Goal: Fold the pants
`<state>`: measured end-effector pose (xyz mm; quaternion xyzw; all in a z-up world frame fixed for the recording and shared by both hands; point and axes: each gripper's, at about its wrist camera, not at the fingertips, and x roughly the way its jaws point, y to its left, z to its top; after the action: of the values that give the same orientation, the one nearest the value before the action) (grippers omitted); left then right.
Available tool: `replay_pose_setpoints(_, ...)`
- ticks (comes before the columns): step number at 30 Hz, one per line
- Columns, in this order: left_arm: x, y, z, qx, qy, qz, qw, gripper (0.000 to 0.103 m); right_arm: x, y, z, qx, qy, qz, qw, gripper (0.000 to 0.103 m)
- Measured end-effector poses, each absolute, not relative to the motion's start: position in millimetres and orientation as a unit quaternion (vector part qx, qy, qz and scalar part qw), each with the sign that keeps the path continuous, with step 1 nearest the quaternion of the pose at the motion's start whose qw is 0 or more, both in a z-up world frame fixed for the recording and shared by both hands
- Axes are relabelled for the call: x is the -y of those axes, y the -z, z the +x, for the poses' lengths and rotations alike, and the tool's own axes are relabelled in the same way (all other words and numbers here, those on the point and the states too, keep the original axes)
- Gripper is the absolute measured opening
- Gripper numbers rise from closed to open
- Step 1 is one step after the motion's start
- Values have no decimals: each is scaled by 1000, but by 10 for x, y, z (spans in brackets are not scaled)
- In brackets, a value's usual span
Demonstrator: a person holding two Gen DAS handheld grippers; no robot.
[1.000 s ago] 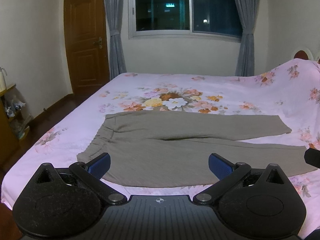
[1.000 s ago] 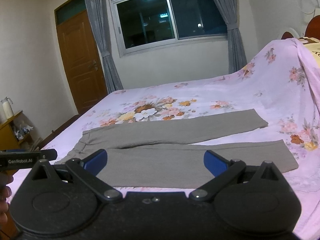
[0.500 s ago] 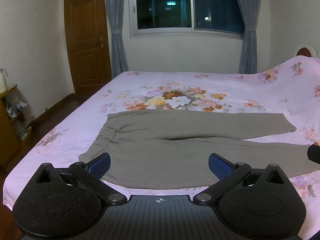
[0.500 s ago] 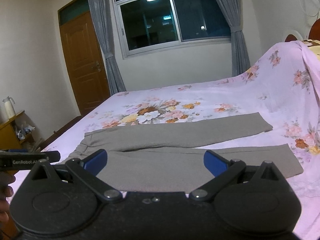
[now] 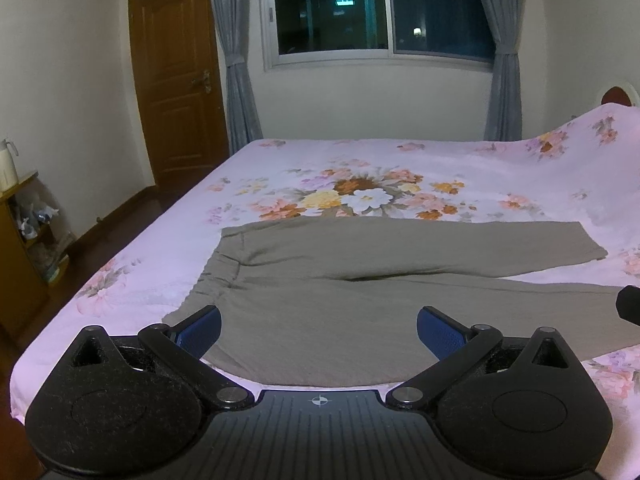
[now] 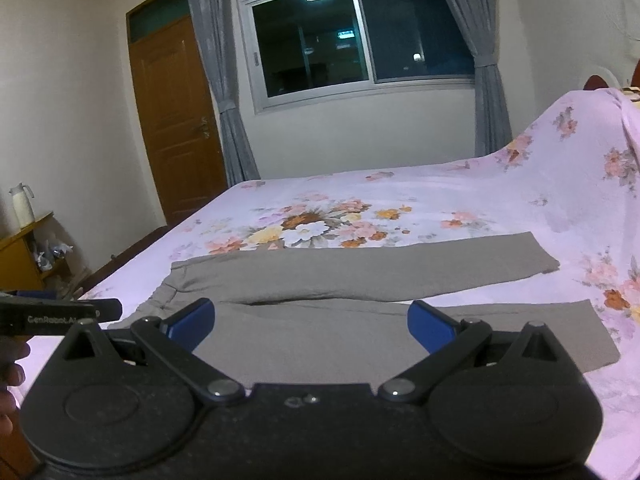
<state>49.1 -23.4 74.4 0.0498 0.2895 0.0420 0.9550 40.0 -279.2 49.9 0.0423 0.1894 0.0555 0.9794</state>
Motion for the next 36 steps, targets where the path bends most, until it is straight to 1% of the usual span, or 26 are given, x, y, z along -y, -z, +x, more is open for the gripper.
replay_pose_setpoints(19,26,-601,1062,-311,-60,64,946,103,2661,-402,1031,-216,-113,58,968,103)
replay_pose_setpoints(27,-67,-482,1446,-327,-65,69,940,103,2610,-310,1501,-252,-130,64,957,103)
replay_pose_setpoints(30,-113,-426,1600,-334,-67,68,938,103,2591,-269,1630,-257,-132,61,956,101)
replay_pose_setpoints(36,-233,-311,1911,-344,-76,75,933,103,2510,-160,1933,-271,-137,48,952,93)
